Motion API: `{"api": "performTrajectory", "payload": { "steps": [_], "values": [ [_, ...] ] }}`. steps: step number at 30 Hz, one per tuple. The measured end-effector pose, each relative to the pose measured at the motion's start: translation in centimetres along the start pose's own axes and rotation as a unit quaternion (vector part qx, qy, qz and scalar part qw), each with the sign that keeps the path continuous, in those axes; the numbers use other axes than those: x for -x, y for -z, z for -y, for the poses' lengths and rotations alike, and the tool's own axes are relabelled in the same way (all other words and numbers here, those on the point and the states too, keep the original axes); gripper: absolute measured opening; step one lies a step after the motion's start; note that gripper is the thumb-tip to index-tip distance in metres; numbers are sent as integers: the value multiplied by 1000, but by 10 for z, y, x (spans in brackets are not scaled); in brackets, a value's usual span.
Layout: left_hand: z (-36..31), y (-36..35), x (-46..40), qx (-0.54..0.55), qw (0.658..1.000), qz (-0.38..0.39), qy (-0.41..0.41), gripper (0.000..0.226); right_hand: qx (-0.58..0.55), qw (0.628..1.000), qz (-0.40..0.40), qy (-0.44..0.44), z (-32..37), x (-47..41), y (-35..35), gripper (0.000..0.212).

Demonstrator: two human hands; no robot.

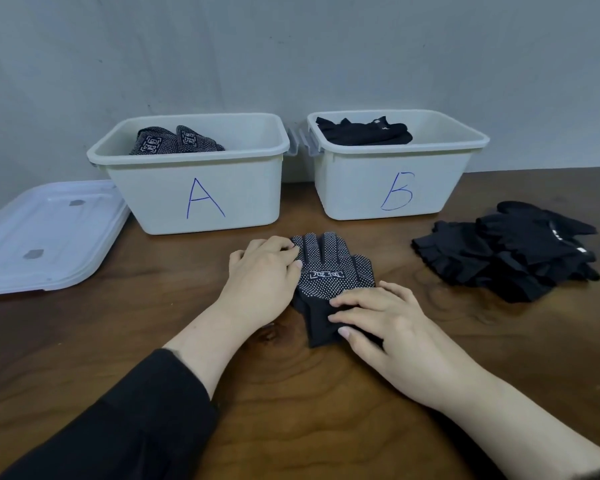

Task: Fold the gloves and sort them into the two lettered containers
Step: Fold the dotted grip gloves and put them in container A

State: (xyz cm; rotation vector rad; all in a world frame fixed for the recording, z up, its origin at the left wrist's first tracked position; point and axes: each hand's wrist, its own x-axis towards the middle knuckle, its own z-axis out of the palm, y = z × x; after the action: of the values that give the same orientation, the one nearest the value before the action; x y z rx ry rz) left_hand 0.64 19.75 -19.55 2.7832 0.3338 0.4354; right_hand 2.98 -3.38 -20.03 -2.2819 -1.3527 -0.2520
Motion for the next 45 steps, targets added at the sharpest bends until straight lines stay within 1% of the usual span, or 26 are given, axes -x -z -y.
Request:
{"api": "performTrajectory", "payload": {
  "steps": [2,4,8,10,11,13,14,15,17,18,21,24,27,33,37,41,45],
  "values": [
    [-1,6,4,27,999,-45,10,36,8,999,-34,8,3,-1,4,34],
    [-1,11,9,35,997,-67,20,36,13,999,-39,16,7,-1,7,33],
    [4,9,15,-8,999,-17,44,41,8,999,30,18,4,3,3,40],
    [5,7,14,-29,998,9,50,47,-21,999,33,8,3,3,4,44],
    [4,6,14,-32,998,10,49,49,-40,999,19,0,3,3,6,44],
    [4,8,15,-11,999,-16,46,49,-70,997,-19,-20,2,3,11,38],
    [5,9,16,4,999,-29,42,48,-75,997,-24,-29,1,3,13,36],
    [7,10,18,11,999,-30,38,46,-73,997,-11,-33,-1,3,14,34],
    [10,10,20,-3,999,-7,34,44,-68,997,26,-34,-5,3,12,32],
    [11,9,20,-6,999,-1,32,44,-69,996,31,-37,-7,4,11,30],
    [8,9,18,34,999,-25,-3,43,-75,995,27,-61,-7,4,11,31],
    [1,5,9,8,999,-4,-34,49,-71,996,14,-48,-6,-5,11,39],
    [-1,-3,-3,-19,999,22,-26,50,-58,998,13,-30,-12,-22,5,44],
    [-1,-7,-10,-46,997,45,-33,46,-52,993,56,-88,-23,-50,-4,51],
    [-3,-6,-9,-34,998,35,-32,47,-30,990,69,-119,-26,-64,-8,50],
    [-3,-3,-5,-6,1000,9,-20,47,-40,987,69,-139,-29,-72,-8,46],
    [-1,-2,-3,2,1000,1,-2,46,-42,989,75,-117,-30,-78,-6,46]
  ]
}}
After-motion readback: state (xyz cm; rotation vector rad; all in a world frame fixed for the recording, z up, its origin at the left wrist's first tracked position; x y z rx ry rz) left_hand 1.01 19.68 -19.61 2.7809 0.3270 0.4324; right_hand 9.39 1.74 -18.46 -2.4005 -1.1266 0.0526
